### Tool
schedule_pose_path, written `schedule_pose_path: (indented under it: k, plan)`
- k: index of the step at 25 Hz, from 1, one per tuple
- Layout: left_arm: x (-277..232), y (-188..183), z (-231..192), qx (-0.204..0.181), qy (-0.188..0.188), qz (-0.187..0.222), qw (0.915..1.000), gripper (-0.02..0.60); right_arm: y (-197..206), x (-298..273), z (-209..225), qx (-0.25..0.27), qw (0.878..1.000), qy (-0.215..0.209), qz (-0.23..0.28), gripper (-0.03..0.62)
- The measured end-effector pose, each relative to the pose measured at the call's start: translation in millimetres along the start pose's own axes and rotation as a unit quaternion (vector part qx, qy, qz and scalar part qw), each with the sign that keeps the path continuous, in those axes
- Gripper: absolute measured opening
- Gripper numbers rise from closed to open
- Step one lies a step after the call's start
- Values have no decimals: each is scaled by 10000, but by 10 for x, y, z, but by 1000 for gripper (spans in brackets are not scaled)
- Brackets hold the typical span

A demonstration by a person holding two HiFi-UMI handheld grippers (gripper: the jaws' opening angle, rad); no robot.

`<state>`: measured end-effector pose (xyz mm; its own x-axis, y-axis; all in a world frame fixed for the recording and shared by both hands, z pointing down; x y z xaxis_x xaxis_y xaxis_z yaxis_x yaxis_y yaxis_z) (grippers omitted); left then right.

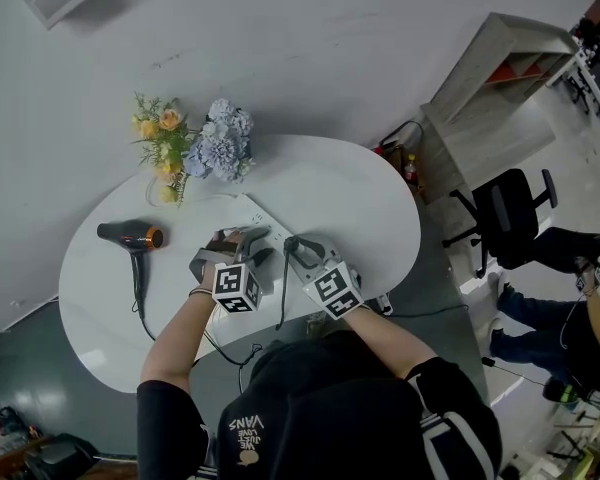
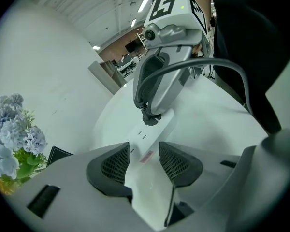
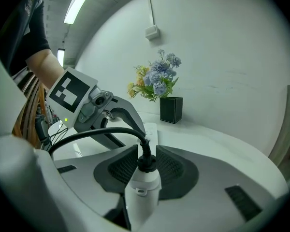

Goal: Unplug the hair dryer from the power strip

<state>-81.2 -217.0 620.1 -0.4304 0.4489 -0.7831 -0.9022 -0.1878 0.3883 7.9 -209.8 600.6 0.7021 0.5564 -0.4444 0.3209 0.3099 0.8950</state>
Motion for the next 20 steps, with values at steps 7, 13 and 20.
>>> schedule_pose_path:
  k: [7, 13, 20]
  plan:
    - [-62, 53, 28, -178, 163, -109, 9996, 190, -2, -60, 3, 250, 9997, -60, -57, 98]
    - [-75, 62, 47, -543, 127, -208, 9982, 189, 20, -89, 21, 378, 9992, -53, -73, 75]
    - [-81, 41, 67, -753, 223, -424, 9960, 189, 65, -104, 22, 239, 9997, -70, 2, 72]
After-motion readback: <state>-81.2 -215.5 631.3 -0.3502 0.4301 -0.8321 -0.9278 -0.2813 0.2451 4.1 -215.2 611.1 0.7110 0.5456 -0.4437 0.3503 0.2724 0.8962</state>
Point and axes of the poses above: the fingertips, and each gripper's own axes: x backward along the fingers, z to its right, y out of its underside, the point moved 5 cm from there along x, backward along the fingers
